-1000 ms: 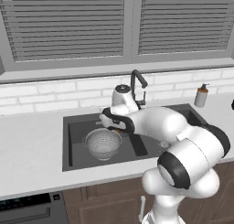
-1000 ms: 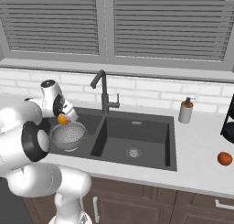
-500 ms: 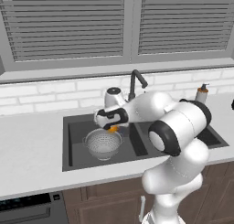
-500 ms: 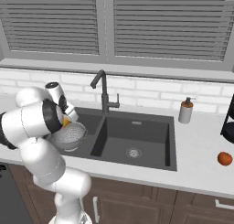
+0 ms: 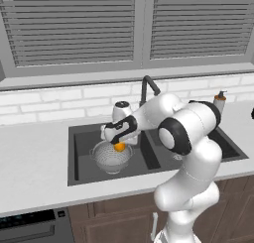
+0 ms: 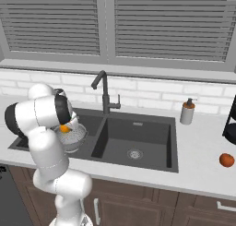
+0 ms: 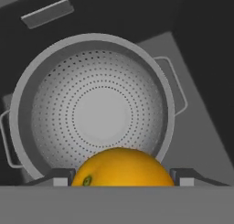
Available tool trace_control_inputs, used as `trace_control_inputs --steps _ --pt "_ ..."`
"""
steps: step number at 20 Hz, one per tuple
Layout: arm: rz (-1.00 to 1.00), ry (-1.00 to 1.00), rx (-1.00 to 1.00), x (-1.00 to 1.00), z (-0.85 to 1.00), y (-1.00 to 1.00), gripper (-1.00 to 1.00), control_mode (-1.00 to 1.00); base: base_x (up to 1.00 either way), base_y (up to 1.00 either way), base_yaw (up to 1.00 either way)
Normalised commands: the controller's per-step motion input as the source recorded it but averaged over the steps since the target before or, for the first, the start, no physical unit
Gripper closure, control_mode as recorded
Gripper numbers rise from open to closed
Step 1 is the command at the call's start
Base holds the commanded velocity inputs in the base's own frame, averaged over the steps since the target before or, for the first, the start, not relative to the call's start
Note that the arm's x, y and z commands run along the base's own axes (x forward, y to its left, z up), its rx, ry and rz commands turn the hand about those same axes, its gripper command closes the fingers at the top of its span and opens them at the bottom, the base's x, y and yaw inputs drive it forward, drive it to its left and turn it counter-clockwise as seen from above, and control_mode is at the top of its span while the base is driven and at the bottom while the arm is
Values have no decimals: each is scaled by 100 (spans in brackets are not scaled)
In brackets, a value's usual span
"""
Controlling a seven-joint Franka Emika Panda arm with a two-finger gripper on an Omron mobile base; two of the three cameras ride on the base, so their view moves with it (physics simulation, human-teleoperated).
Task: Put the colander in the sink, put the orange, orange in the colander, and turn on the sink faucet and pour water over the colander.
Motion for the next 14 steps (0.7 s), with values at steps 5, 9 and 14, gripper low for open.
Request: trace_control_inputs --steps 5,9,14 --pt "0 2 2 0 -28 4 100 -100 0 0 0" --pt "0 0 0 0 -18 6 100 -100 0 0 0" --pt "0 0 0 5 -12 1 100 -100 0 0 0"
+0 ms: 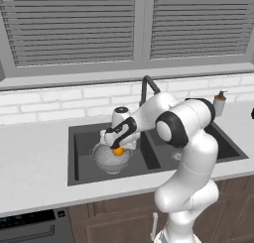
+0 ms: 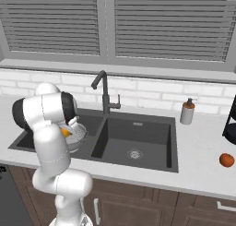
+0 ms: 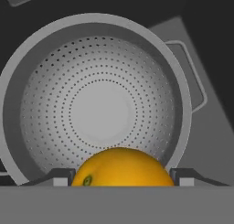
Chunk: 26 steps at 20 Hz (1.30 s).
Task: Put the colander in the sink, put the orange, orange in the colander, and turn on the sink faucet and pour water over the colander.
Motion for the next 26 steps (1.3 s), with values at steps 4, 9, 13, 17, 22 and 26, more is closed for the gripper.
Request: trace_control_inputs --steps 4,9,13,17,22,26 --pt "0 1 0 5 -15 0 100 -100 0 0 0" --pt "0 3 0 8 -15 0 -100 -100 0 0 0" --pt "0 3 -1 6 -8 0 -100 -100 0 0 0" --pt "0 2 -1 8 -4 0 -100 -100 0 0 0" --pt "0 4 0 4 -1 0 -100 -100 0 0 0" --pt "0 3 0 0 6 0 -100 -100 0 0 0"
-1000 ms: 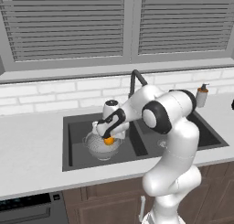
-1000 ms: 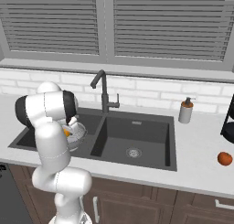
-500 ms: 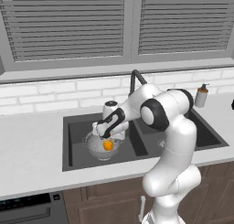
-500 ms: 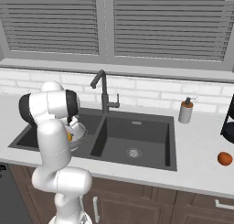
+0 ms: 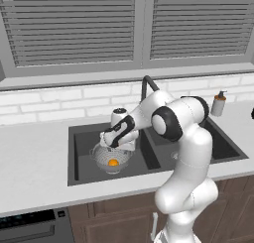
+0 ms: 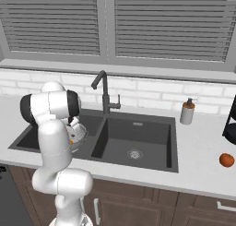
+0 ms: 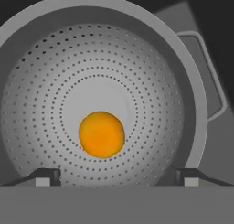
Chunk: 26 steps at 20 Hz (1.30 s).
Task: Put the colander in the sink, put the orange, orange in the colander, and turn on the sink faucet and pour water over the colander.
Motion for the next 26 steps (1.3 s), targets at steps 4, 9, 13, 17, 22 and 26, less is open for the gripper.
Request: trace_control_inputs --steps 4,9,13,17,22,26 --pt "0 4 0 -18 59 -7 -100 -100 0 0 0" --pt "0 1 0 -52 59 -22 -100 -100 0 0 0" --pt "0 0 0 -75 32 -38 -100 -100 0 0 0" --pt "0 0 0 -76 28 -48 -100 -100 0 0 0" --pt "0 0 0 -70 35 -57 -100 -100 0 0 0" --pt "0 1 0 -49 33 -70 -100 -100 0 0 0"
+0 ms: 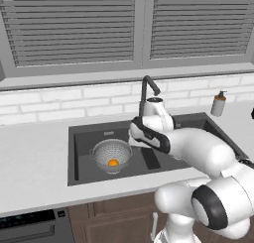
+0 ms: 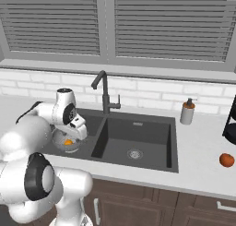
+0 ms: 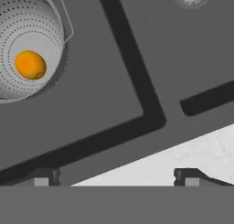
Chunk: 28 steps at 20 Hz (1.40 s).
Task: Put the colander in the sink, put the orange, orange in the colander, and turn on the sink faucet and pour water over the colander.
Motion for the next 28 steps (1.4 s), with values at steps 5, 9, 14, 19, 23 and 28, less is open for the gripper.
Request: trace_control_inputs --steps 5,9,14,19,23,28 --pt "0 7 0 -28 26 -84 -100 -100 0 0 0" --pt "0 8 0 -18 20 -97 -100 -100 0 0 0" --pt "0 11 -1 -2 15 -100 -100 -100 0 0 0" --pt "-5 2 -8 4 11 -100 -100 -100 0 0 0" --pt "-11 0 -8 10 9 -100 -100 -100 0 0 0" --pt "-12 0 -7 8 8 -100 -100 -100 0 0 0"
